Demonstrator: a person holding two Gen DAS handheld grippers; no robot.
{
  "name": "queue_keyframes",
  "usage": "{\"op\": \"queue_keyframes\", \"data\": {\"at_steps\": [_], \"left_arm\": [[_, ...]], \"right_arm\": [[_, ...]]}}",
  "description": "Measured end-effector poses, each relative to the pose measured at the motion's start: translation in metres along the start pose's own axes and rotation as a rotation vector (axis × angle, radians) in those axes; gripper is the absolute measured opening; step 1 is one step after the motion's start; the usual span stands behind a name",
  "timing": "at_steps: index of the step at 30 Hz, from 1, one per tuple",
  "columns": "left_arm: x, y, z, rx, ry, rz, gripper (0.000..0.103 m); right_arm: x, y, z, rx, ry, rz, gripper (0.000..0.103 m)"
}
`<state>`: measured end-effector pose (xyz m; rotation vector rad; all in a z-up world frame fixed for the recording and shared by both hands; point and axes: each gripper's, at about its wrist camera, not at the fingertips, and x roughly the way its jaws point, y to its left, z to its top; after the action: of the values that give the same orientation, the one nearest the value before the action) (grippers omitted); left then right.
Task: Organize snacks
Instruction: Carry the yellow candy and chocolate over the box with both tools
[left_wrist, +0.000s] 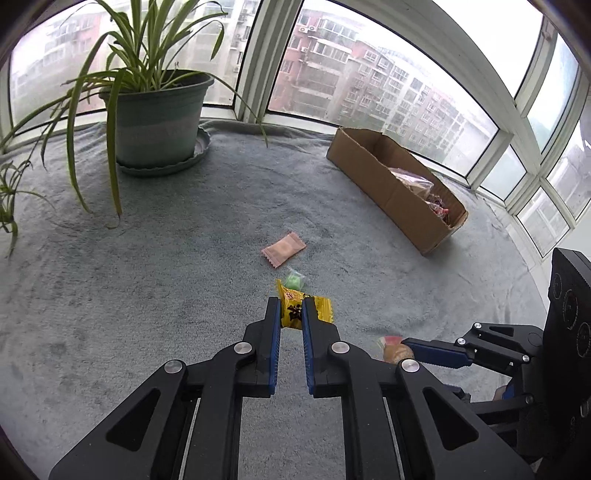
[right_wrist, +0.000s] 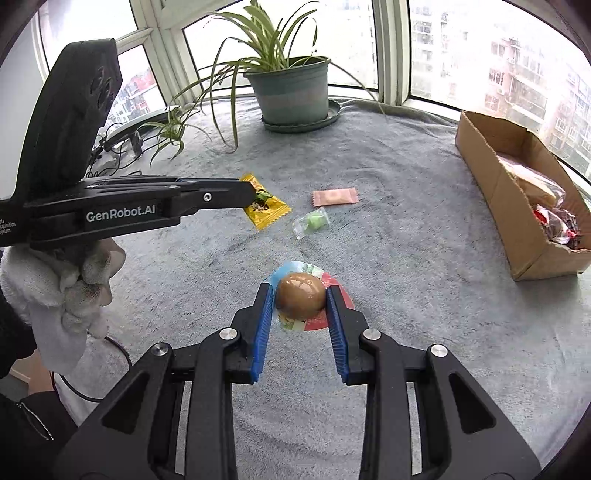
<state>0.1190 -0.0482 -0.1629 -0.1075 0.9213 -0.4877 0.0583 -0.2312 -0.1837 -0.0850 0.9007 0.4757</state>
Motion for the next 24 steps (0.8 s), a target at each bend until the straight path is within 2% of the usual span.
{"op": "queue_keyframes", "data": {"at_steps": [11, 24], "left_arm": [[-0.002, -0.034, 0.034, 0.071, -0.049, -0.042, 0.01], [0.029, -0.084, 0.068, 0.133, -0.068, -0.092, 0.01]], "right_arm": [[-0.04, -0.066, 0.023, 0.084, -0.105, -0.125, 0.03], [-0.084, -0.152, 0.046, 0.148, -0.182, -0.276, 0.03]]}}
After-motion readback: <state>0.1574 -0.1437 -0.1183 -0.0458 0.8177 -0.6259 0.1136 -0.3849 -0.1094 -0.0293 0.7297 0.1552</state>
